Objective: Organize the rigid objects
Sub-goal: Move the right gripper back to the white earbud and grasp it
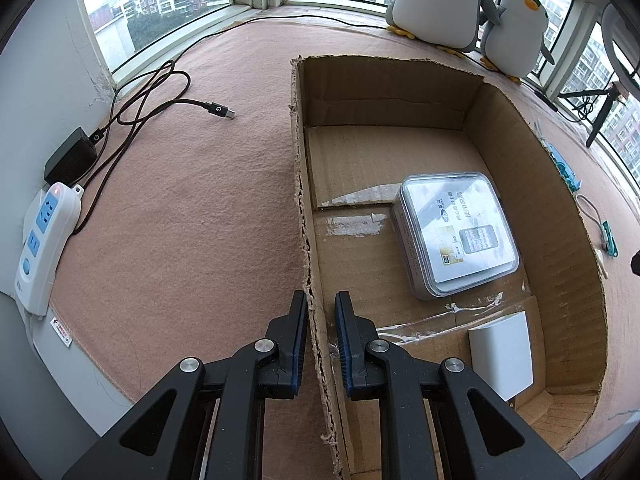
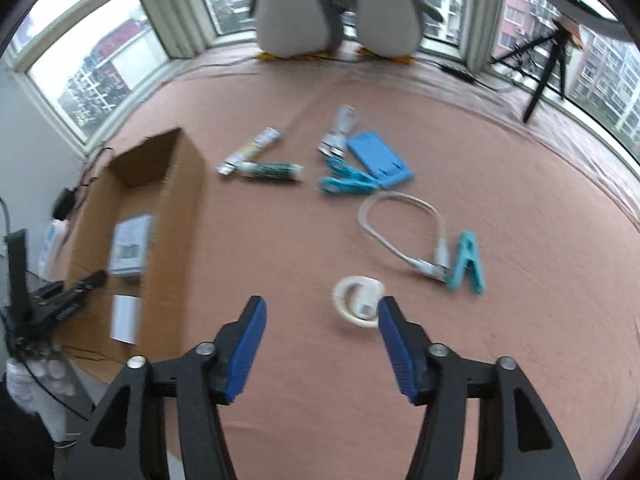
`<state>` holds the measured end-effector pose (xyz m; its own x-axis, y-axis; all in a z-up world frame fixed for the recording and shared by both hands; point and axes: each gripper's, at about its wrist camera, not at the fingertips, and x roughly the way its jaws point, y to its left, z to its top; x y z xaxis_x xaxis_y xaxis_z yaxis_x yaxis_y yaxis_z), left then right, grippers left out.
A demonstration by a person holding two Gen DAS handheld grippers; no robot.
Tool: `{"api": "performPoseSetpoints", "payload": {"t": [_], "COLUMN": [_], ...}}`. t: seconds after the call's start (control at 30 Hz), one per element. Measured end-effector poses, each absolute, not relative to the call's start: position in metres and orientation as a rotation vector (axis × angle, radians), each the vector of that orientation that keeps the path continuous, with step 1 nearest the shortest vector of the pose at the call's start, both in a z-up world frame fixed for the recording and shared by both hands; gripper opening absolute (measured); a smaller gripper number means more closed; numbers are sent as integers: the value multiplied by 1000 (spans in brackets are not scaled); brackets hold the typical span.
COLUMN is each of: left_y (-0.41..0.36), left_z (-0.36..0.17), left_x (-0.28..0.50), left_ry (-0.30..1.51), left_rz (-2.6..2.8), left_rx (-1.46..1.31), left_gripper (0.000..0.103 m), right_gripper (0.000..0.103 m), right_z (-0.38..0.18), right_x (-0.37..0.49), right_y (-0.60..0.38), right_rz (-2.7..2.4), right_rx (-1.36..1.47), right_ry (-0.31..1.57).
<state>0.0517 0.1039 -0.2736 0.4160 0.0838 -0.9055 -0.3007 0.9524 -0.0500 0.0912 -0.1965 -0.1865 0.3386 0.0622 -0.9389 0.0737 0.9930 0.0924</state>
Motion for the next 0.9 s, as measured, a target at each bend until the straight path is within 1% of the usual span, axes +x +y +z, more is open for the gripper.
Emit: {"api": "performPoseSetpoints", "payload": {"t": [0.37, 0.9], "left_y": [104, 103], "left_z": [-274, -274], "left_x": [52, 52], "left_ry": [1120, 1120], "left_rz": [244, 245], "left_rx": [-214, -214], "left_gripper": [15, 15], "right_gripper": [58, 58], "right_z": [-222, -240], "right_x": [100, 122], "right_y": [-223, -213], "right_rz": [-56, -50], "right_rx": [164, 121], "right_ry": [1311, 1350]}}
